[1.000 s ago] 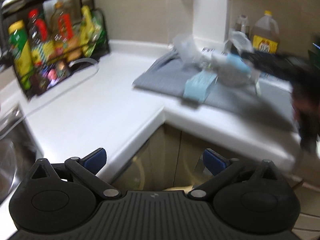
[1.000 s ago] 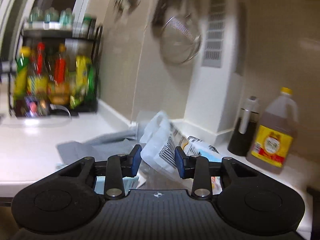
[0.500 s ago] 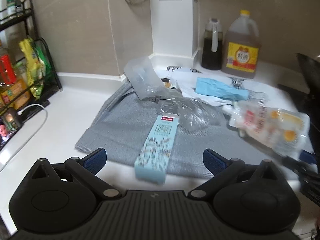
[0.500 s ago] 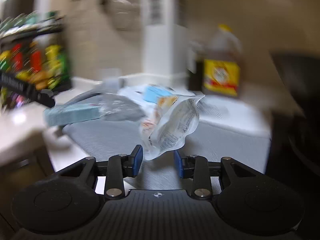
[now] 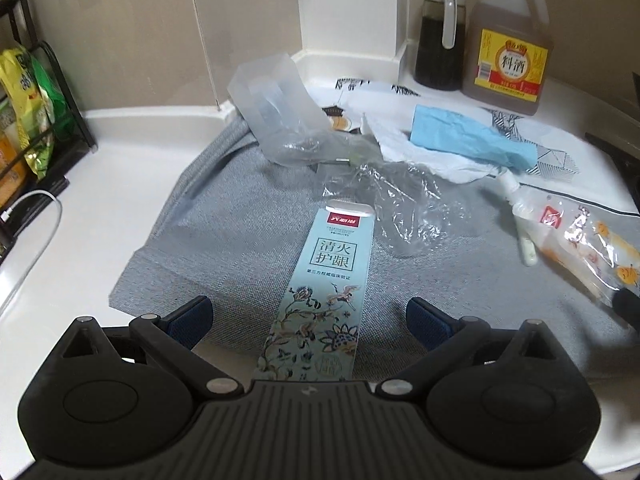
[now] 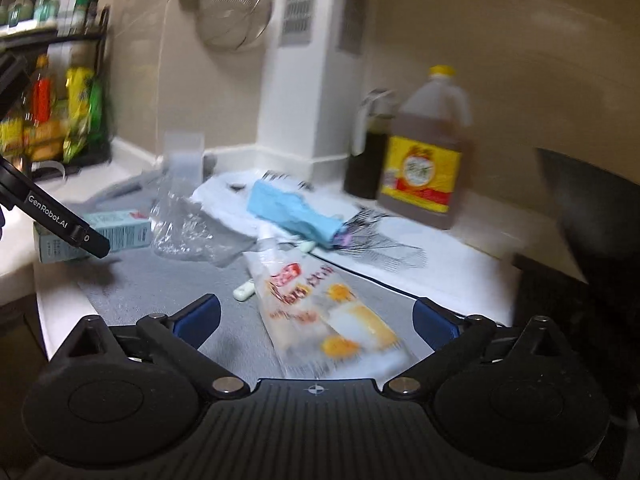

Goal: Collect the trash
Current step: 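Grasp the blue-white carton with the left gripper while the right grasps the white drink pouch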

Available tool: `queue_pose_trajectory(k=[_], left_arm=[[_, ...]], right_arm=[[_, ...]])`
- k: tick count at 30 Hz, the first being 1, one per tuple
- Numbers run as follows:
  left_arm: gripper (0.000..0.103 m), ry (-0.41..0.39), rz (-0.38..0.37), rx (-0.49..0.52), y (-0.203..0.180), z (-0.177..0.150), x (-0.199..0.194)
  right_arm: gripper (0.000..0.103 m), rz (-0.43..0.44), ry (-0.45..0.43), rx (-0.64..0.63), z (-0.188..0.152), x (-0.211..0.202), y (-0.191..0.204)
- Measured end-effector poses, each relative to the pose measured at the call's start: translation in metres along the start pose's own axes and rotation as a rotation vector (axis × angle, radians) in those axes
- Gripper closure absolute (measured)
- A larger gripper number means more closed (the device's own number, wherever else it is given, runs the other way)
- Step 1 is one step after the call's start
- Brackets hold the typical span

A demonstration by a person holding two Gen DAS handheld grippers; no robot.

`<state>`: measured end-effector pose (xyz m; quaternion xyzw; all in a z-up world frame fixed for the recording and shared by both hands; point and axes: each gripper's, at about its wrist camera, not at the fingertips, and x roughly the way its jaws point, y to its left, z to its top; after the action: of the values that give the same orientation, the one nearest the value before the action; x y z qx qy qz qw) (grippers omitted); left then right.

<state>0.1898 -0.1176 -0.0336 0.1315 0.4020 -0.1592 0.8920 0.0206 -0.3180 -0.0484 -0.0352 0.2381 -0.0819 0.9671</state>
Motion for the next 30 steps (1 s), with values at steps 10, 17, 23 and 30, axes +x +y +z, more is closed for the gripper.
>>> queue_pose_trajectory(k=[10,17,23,30], left_arm=[[0.0,0.065,0.023,-0.023,0.002,0.006,0.031],[0.0,0.066,0.02,-0.04,0.004,0.007,0.036],[0.005,0.068,0.03,-0.048,0.002,0.009,0.032],[0.06,0.029,0.005,-0.071,-0.001,0.006,0.005]], right_arm=[[0.0,0.024,0.277,-0.011,0.014,0.077,0.0],[0.0,0.054,0.287,0.065,0.01,0.079,-0.01],[0.015,0.052,0.264,0.089,0.012,0.078,-0.01],[0.038,0.029,0.214,0.024,0.004,0.052,0.008]])
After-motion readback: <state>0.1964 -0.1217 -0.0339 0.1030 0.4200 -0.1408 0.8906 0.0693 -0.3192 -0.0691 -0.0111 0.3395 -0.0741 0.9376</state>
